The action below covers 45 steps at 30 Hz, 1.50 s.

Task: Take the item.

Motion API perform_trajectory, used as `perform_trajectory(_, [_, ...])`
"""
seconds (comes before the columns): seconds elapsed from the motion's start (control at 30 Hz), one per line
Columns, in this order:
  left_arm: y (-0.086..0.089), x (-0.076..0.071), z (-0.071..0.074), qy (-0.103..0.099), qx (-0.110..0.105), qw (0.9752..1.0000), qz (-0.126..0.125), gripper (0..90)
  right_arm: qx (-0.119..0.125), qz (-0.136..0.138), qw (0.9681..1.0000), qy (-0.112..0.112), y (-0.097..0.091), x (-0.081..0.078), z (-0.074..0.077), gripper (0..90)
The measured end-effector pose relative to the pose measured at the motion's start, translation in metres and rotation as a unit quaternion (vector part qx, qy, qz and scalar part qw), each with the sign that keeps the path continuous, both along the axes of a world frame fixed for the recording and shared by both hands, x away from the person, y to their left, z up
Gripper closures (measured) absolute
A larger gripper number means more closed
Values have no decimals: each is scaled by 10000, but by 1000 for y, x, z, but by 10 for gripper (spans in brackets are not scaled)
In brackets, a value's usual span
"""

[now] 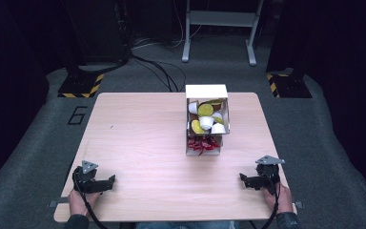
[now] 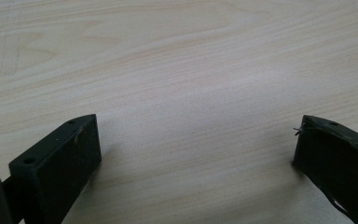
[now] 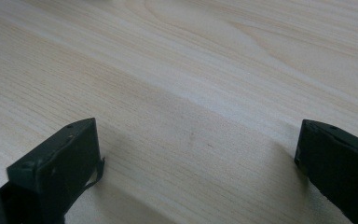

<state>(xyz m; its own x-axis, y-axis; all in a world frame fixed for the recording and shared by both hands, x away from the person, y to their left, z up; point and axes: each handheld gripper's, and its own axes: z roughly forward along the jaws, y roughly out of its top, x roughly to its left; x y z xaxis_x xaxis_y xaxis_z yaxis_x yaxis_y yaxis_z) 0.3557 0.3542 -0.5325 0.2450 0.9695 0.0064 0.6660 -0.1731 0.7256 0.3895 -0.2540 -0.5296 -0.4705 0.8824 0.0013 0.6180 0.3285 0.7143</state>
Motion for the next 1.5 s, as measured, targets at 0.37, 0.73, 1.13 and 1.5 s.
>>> perform_trajectory(0.37, [1,3,6,12,85,9999,-132,0,1,-1,10000,1,0,0,0,0])
perform_trajectory(0.73, [-1,9,49,-364,64,9975,-607,0,21,-28,10000,-30,0,1,0,0])
perform_trajectory(1.13, [-22,26,105,-611,105,9891,-1339,0,24,-30,10000,-30,1,1,0,0])
perform_trajectory(1.5, [-43,40,137,-864,-122,9817,-1695,0,24,-28,10000,-29,1,1,0,0])
